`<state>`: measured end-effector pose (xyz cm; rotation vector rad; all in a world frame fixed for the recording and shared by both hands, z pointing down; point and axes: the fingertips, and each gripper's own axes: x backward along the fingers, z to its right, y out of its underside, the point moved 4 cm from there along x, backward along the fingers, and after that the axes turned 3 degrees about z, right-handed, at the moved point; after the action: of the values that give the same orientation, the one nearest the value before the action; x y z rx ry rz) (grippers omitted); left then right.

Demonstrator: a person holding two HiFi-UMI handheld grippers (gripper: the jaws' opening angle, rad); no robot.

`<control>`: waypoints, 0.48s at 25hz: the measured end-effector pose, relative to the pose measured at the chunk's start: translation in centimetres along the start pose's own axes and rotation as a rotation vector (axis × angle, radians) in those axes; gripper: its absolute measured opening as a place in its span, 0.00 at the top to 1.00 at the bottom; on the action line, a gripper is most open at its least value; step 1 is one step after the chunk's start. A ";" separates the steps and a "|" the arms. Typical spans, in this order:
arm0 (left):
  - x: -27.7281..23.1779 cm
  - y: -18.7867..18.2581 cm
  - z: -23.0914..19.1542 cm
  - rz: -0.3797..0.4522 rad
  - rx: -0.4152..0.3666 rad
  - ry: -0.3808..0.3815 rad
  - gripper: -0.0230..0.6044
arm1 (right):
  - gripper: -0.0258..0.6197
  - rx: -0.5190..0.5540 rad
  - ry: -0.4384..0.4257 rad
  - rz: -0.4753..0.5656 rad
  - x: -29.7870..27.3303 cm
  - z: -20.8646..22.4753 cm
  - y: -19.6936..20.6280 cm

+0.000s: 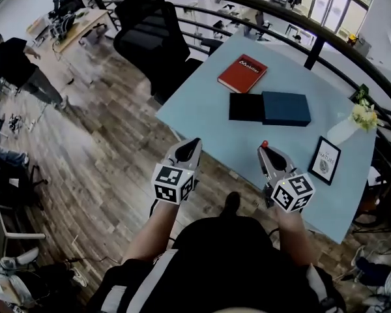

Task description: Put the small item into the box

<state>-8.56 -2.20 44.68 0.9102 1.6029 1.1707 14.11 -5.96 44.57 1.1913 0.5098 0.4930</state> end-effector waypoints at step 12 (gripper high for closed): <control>-10.4 -2.7 0.8 -0.036 -0.028 0.024 0.96 | 0.94 -0.061 0.031 0.016 -3.1 9.8 -2.6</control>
<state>-4.82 -12.25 44.59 0.8487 1.6122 1.1802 17.95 -15.85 45.28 1.1320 0.5082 0.5380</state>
